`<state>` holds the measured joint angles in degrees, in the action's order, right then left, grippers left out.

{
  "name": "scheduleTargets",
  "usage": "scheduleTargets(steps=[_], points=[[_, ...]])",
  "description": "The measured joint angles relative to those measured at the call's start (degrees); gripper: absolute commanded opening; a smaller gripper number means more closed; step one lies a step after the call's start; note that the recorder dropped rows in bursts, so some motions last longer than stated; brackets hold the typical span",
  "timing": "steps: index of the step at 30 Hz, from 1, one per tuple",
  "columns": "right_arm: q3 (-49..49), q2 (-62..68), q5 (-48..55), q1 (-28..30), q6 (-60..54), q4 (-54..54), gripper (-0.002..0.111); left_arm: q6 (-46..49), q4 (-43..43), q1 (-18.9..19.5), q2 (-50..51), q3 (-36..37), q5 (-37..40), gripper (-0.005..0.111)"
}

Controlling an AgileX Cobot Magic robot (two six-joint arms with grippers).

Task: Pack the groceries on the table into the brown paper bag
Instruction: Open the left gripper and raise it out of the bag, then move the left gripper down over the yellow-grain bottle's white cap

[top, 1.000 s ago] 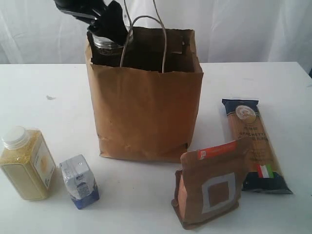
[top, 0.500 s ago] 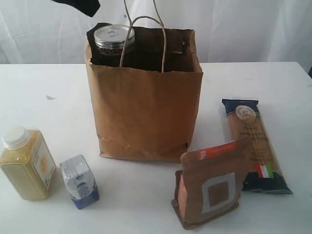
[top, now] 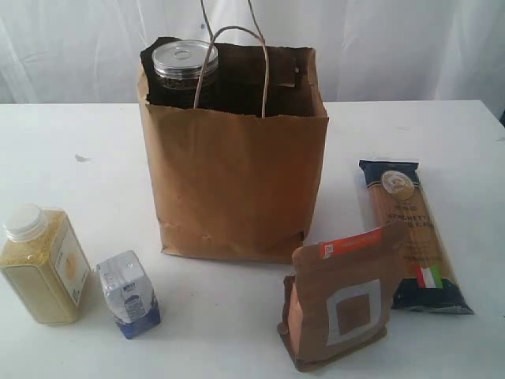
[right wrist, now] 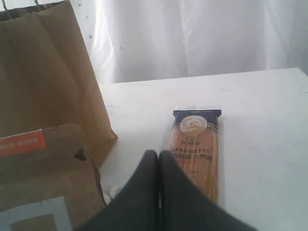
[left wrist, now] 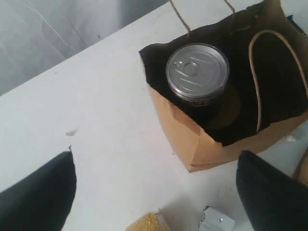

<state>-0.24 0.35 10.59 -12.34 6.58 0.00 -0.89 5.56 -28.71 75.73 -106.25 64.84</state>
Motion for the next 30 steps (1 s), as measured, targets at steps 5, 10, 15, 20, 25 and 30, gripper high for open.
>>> scheduleTargets(steps=[5,10,15,20,25,30], points=[[0.0,0.0,0.0,0.0,0.0,0.0,0.0,-3.95,1.7,0.0,-1.87,3.08,0.0,0.089],[0.0,0.0,0.0,0.0,0.0,0.0,0.0,-6.59,1.92,0.0,-4.47,10.48,0.0,0.089],[0.0,0.0,0.0,0.0,0.0,0.0,0.0,-10.16,3.37,0.0,-7.5,19.18,0.0,0.089],[0.0,0.0,0.0,0.0,0.0,0.0,0.0,-15.22,4.28,0.0,-8.48,27.96,0.0,0.089],[0.0,0.0,0.0,0.0,0.0,0.0,0.0,-20.47,4.5,0.0,-8.48,36.43,-0.51,0.089],[0.0,0.0,0.0,0.0,0.0,0.0,0.0,-24.03,4.5,0.0,-8.48,43.63,-5.43,0.089]])
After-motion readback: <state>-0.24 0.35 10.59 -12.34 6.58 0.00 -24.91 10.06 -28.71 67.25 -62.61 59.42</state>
